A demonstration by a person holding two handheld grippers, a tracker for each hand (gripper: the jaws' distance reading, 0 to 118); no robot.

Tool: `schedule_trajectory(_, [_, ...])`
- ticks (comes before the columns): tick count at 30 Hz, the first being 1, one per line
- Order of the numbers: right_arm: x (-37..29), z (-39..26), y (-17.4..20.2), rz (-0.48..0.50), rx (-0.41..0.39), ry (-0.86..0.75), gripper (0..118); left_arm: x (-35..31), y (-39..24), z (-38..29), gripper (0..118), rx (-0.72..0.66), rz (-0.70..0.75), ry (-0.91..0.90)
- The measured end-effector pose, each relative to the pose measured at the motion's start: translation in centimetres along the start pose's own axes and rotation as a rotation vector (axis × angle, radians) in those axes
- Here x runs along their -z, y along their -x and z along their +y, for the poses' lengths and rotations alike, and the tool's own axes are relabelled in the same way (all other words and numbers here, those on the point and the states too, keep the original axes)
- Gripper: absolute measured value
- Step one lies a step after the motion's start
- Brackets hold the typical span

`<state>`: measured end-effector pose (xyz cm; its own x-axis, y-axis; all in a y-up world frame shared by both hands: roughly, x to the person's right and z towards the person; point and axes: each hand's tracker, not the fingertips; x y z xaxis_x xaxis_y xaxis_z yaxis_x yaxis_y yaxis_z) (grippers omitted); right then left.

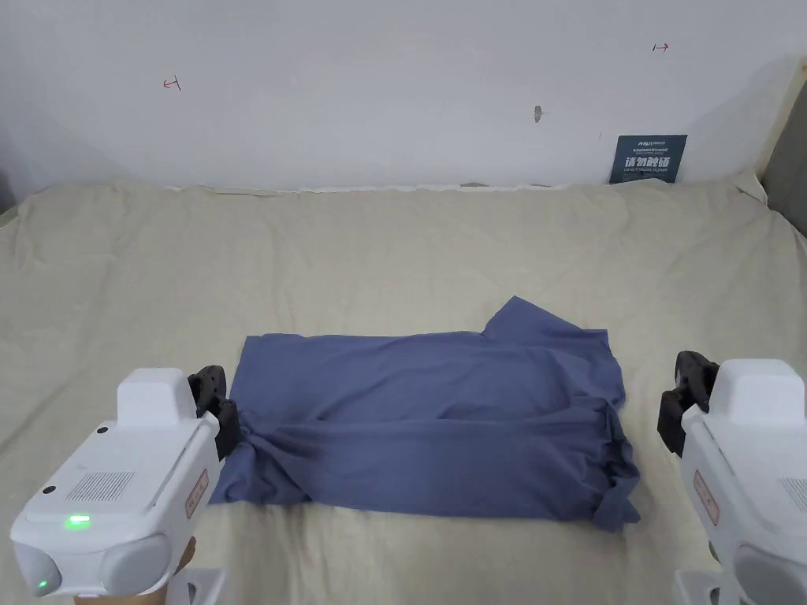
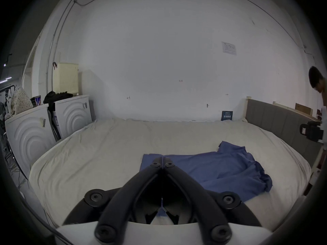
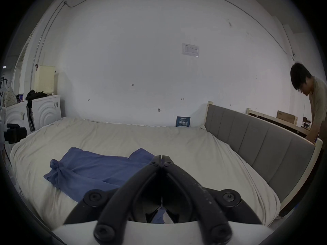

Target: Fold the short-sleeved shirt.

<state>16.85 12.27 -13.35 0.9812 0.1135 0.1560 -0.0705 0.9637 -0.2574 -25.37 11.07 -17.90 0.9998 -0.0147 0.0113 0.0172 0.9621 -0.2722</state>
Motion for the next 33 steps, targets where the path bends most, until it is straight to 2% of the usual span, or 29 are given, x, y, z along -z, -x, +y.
schedule_trajectory(3, [-0.1, 0.0, -0.3, 0.007, 0.003, -0.003, 1, 0.2, 0.5, -0.4, 0, -0.004, 0.015, 0.047])
schedule_trajectory(7, [0.2, 0.2, -0.5, 0.012, 0.009, -0.002, 1, 2.9, 1.7, -0.6, 0, -0.027, 0.029, 0.225])
schedule_trajectory(13, [1.2, 0.2, -0.6, 0.022, 0.007, 0.019, 1, 9.3, 4.7, -2.2, 0, -0.098, -0.044, 0.524])
schedule_trajectory(14, [1.5, 0.2, -0.6, 0.022, 0.003, 0.023, 1, 10.3, 5.2, -2.7, 1, -0.117, -0.035, 0.550])
schedule_trajectory(17, [2.3, 0.0, -0.5, 0.021, 0.000, 0.041, 1, 13.2, 6.6, -4.3, 19, -0.178, -0.043, 0.616])
schedule_trajectory(18, [2.6, -0.1, -0.5, 0.021, 0.000, 0.047, 1, 14.1, 7.2, -4.7, 19, -0.197, -0.060, 0.634])
schedule_trajectory(20, [3.3, -0.3, -0.3, 0.018, -0.006, 0.062, 1, 15.9, 7.7, -5.9, 72, -0.234, -0.074, 0.701])
schedule_trajectory(21, [3.7, -0.4, -0.3, 0.017, -0.008, 0.070, 1, 16.5, 7.9, -6.6, 92, -0.226, -0.065, 0.732])
schedule_trajectory(22, [4.1, -0.6, -0.3, 0.017, -0.010, 0.080, 1, 17.0, 7.9, -7.3, 104, -0.221, -0.041, 0.727])
schedule_trajectory(25, [5.1, -1.0, -0.1, 0.016, -0.015, 0.103, 2, 18.2, 7.8, -9.3, 98, -0.194, 0.004, 0.740])
schedule_trajectory(26, [5.5, -1.1, -0.1, 0.017, -0.016, 0.112, 2, 18.5, 7.7, -10.0, 92, -0.186, 0.015, 0.771])
schedule_trajectory(27, [5.7, -1.3, 0.0, 0.018, -0.014, 0.122, 2, 18.7, 7.6, -10.5, 78, -0.188, 0.013, 0.790])
schedule_trajectory(28, [6.0, -1.5, 0.0, 0.021, -0.012, 0.131, 2, 18.9, 7.5, -11.3, 47, -0.184, 0.007, 0.808])
schedule_trajectory(29, [6.4, -1.7, 0.0, 0.020, -0.009, 0.140, 2, 18.9, 7.5, -12.1, 30, -0.174, 0.002, 0.835])
schedule_trajectory(30, [6.7, -1.9, -0.1, 0.021, -0.006, 0.150, 2, 18.6, 7.2, -12.4, 29, -0.153, 0.021, 0.818])
schedule_trajectory(31, [6.9, -2.1, 0.0, 0.022, -0.003, 0.160, 2, 18.1, 7.1, -12.0, 21, -0.150, 0.016, 0.763])
schedule_trajectory(32, [7.3, -2.4, -0.1, 0.023, 0.003, 0.176, 2, 18.0, 6.9, -11.7, 8, -0.159, 0.016, 0.775])
schedule_trajectory(33, [7.8, -2.7, -0.2, 0.026, 0.014, 0.196, 2, 17.8, 7.0, -11.5, 6, -0.186, -0.011, 0.761])
